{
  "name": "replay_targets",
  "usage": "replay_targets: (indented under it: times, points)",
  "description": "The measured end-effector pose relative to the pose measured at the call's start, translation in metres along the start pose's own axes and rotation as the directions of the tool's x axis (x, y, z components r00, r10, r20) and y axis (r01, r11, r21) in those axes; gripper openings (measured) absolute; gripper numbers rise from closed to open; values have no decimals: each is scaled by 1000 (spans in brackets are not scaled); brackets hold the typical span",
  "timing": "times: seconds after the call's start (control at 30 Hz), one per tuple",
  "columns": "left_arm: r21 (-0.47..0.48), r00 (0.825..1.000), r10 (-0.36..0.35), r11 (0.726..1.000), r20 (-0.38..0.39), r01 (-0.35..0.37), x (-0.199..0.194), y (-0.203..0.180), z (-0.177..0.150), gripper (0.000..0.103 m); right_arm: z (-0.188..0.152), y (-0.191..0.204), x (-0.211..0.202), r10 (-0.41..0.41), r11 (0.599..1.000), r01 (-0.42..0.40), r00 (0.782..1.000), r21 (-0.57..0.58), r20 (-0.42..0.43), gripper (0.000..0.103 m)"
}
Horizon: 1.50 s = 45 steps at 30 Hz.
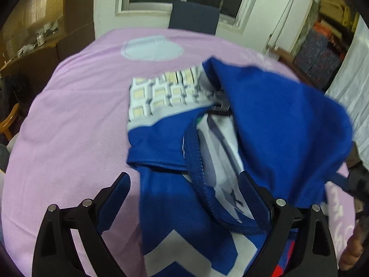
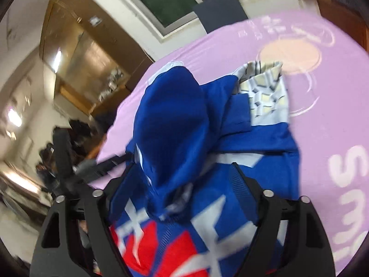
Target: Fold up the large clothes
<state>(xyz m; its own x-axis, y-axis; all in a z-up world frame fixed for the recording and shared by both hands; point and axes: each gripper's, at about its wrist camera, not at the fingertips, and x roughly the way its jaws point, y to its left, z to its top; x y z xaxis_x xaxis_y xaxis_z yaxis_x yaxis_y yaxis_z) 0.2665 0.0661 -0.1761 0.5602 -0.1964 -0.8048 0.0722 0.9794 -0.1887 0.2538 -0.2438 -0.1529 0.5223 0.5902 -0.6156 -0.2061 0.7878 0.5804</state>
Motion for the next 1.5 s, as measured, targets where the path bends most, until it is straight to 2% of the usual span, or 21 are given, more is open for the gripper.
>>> replay_targets:
  times: [0.13,0.2,0.27,0.3,0.33,0.43,0.5,0.53,0.57,0.63,0.67,0.73,0.77,0.9,0.97,1.03,1.13,1.27,1.37,1.43,1.5]
  points:
    - [-47,999,-24,999,-27,23,12,9,-2,85,4,10,28,-54,998,55,997,12,-59,84]
    - [-49,1000,-12,999,-27,10,13,9,-1,77,3,19,42,-58,998,57,994,-17,-92,75]
    - [-36,1000,0,999,-24,-1,11,7,5,64,6,28,51,-90,995,86,991,-42,-101,9]
    - [-34,1000,1,999,-22,-1,9,6,10,51,14,29,54,-36,999,35,992,-16,-117,8]
    - [-38,1000,-17,999,-12,16,4,4,18,30,22,29,52,38,999,-35,993,28,-108,8]
    - [-76,994,-92,992,51,96,-20,5,38,27,47,31,26,206,976,-207,978,60,33,8]
    - [-60,993,-86,994,78,91,-27,1,41,28,56,25,10,285,956,-290,953,36,105,8]
    - [-38,995,-61,997,73,64,-24,-4,38,29,55,18,10,279,957,-285,955,50,103,8]
    - [-25,998,-40,999,55,42,-17,-7,34,29,49,2,15,226,967,-233,971,102,75,8]
    - [-40,998,-60,997,0,60,0,-6,23,29,33,-22,25,124,979,-124,992,163,10,8]
    - [-60,996,-81,995,-28,79,9,-5,18,29,20,-38,30,39,981,-31,999,193,-34,12]
    - [-73,995,-91,994,-52,87,16,-4,13,30,6,-54,33,-50,975,63,997,215,-64,26]
    - [-66,995,-87,994,-49,83,16,-5,13,30,2,-58,29,-79,973,91,995,213,-60,37]
    - [-22,999,-45,999,19,45,-4,-12,23,35,3,-45,2,-196,972,193,981,136,9,45]
    - [4,998,-38,999,59,38,-15,-20,31,40,12,-36,-18,-261,962,250,959,108,108,45]
    - [45,997,-44,998,71,41,-18,-34,39,40,22,-28,-33,-247,969,239,951,65,187,45]
    - [97,997,-61,994,49,56,-4,-58,47,40,37,-11,-28,-209,978,210,958,12,196,44]
    - [184,1000,14,983,25,-18,29,-83,51,41,50,-5,16,-224,973,228,965,-16,136,39]
    - [183,998,62,981,0,-61,57,-79,56,40,49,-21,43,-221,975,219,973,33,63,38]
    - [182,997,78,981,-25,-72,76,-73,61,39,46,-34,62,-229,971,228,973,69,11,32]
    - [228,995,101,968,8,-100,80,-80,61,39,43,-38,64,-220,975,219,975,44,40,32]
